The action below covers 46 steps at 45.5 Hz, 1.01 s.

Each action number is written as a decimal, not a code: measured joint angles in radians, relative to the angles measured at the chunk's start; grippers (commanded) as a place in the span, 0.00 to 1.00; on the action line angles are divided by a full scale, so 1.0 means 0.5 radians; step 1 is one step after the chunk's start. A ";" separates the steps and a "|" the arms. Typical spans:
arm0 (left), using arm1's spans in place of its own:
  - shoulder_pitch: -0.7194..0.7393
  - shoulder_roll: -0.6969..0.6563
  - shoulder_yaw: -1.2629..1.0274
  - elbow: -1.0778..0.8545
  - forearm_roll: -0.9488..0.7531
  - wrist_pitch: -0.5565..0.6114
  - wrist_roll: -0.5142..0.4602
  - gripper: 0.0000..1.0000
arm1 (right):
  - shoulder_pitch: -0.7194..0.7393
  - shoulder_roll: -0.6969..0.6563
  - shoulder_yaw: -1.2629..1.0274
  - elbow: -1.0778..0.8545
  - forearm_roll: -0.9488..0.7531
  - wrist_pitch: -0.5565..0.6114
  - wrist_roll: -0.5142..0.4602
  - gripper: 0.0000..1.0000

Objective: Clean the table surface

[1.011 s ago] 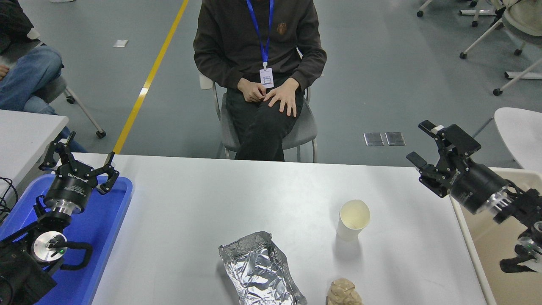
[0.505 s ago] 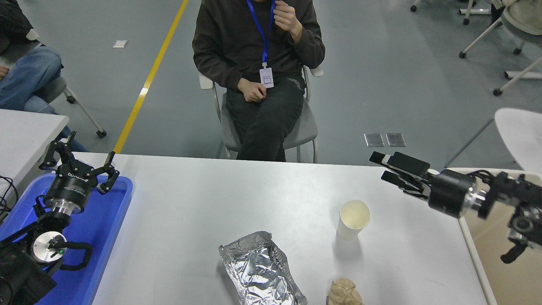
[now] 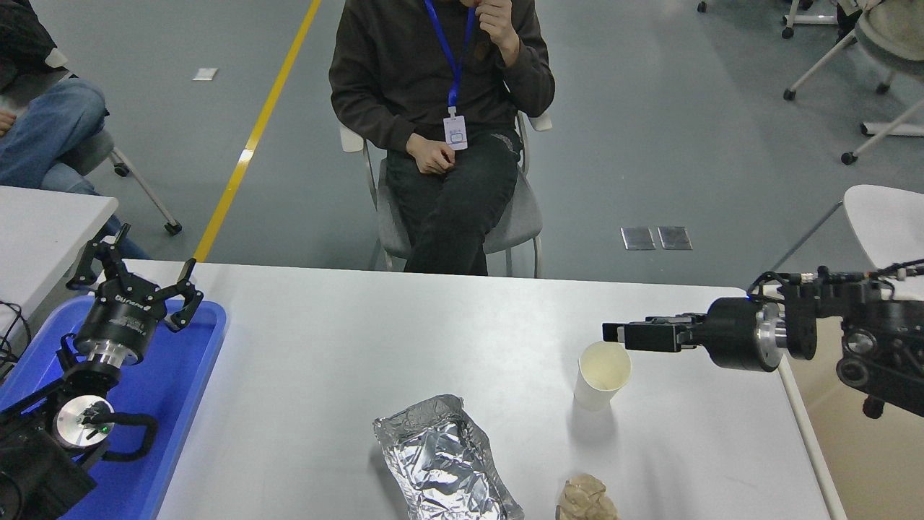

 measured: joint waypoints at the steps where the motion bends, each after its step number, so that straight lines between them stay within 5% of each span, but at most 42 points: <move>1: 0.000 0.000 0.000 0.000 0.000 0.000 0.000 1.00 | 0.014 0.008 -0.019 -0.015 -0.014 0.000 -0.011 0.99; 20: 0.000 0.000 0.000 0.000 0.000 0.000 0.000 1.00 | 0.191 0.259 -0.282 -0.212 -0.104 0.019 -0.339 0.99; 46: 0.000 0.000 0.000 0.000 -0.001 0.000 0.000 1.00 | 0.297 0.554 -0.577 -0.468 -0.115 0.023 -0.411 0.98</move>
